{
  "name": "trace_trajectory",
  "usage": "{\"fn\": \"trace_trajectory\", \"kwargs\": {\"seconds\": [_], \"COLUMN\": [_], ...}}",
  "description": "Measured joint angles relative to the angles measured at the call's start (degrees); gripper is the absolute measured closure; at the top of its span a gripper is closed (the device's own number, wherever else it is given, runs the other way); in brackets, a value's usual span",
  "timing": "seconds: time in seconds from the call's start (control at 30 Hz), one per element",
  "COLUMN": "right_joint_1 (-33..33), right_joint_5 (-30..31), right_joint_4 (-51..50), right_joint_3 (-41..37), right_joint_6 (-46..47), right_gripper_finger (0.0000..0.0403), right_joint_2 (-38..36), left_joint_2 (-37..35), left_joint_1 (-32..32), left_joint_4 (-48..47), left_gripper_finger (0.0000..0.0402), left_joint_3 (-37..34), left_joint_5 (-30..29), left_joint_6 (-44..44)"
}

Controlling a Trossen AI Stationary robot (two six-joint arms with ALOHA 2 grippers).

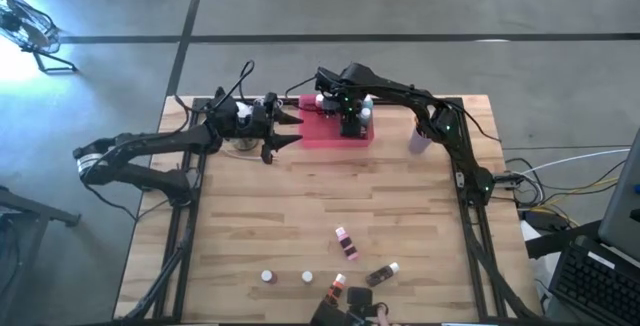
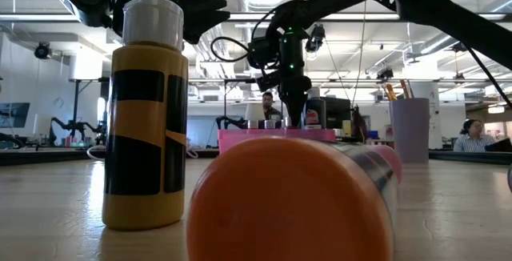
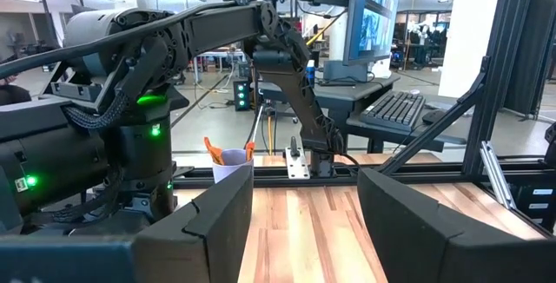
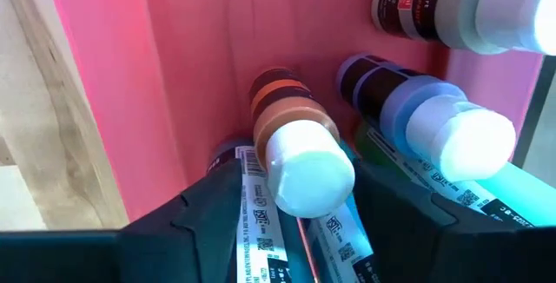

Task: Pick & Place Paint Supplies
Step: Put the brown black paint bottle into the pink bin, then put the dark brown black paint bottle into the pink bin

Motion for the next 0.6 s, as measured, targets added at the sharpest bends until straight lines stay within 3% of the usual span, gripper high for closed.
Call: {"fn": "trace_trajectory", "kwargs": {"seconds": [0.3, 0.6], "right_joint_1": [0.2, 0.3], "right_joint_5": [-0.2, 0.1], "right_joint_4": [-0.5, -2.3], "right_joint_3": [1.0, 4.5], "right_joint_6": [-0.3, -0.5], "right_gripper_finger": [0.0176, 0.0193], "right_joint_2": [-0.2, -0.4], "left_joint_2": [0.0, 0.0], "left_joint_1": [0.0, 0.0], "left_joint_4": [0.0, -0.2], "left_gripper_finger": [0.0188, 0.0188], "left_joint_3": [0.0, 0.0], "left_joint_5": [0.0, 0.0], "left_joint_6": [0.0, 0.0]}}
